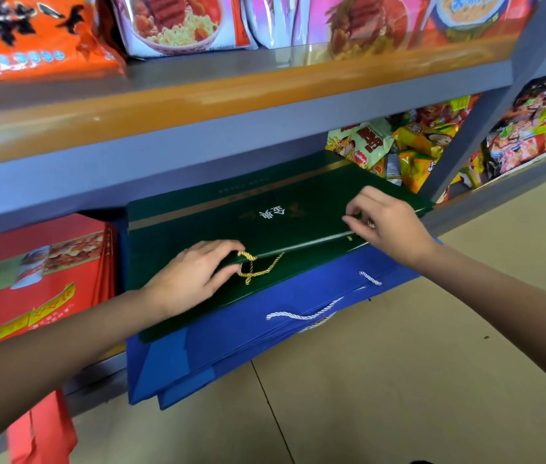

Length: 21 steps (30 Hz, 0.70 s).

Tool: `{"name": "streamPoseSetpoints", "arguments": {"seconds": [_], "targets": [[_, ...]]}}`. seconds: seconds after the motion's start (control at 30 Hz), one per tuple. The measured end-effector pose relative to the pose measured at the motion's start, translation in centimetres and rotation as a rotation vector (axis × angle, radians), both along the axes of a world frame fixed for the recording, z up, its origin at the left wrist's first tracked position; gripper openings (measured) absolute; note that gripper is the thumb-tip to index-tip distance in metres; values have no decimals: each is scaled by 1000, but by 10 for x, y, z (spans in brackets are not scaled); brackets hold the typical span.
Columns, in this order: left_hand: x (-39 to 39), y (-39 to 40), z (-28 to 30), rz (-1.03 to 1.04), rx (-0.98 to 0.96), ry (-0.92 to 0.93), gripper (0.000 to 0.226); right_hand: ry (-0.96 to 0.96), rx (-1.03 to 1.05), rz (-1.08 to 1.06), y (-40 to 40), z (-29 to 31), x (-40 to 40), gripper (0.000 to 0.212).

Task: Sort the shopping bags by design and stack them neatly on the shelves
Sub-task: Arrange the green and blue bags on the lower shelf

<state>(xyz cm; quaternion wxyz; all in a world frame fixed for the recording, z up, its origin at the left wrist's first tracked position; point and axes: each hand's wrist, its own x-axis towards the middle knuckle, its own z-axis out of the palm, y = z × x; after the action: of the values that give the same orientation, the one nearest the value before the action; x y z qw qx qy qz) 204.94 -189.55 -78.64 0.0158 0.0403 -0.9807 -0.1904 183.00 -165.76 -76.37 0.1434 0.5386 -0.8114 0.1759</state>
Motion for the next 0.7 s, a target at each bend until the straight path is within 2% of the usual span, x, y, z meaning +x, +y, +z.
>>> {"name": "streamPoseSetpoints", "arguments": {"seconds": [0.07,0.13,0.2,0.33,0.43,0.53,0.6,0.67,0.7], "targets": [[-3,-3,9,36,-4,74,54,7,-79,72,-7,5,16,27],[-7,-4,16,79,7,90,40,5,-22,139,-14,2,31,31],[-9,-4,21,91,8,75,38,-43,105,166,-20,-7,46,35],[-7,-2,19,101,-11,87,39,-334,527,196,-37,-22,78,52],[-3,-1,13,80,-87,145,49,-439,603,182,-54,-23,102,61],[0,0,-5,20,-312,97,54,-353,531,161,-56,-16,109,46],[-2,3,-12,11,-440,66,50,-259,313,206,-46,-6,104,29],[-5,6,-17,-44,-586,40,49,-153,117,168,-30,2,87,30],[-8,7,-19,-80,-641,26,49,-128,83,105,-22,4,71,27]]}}
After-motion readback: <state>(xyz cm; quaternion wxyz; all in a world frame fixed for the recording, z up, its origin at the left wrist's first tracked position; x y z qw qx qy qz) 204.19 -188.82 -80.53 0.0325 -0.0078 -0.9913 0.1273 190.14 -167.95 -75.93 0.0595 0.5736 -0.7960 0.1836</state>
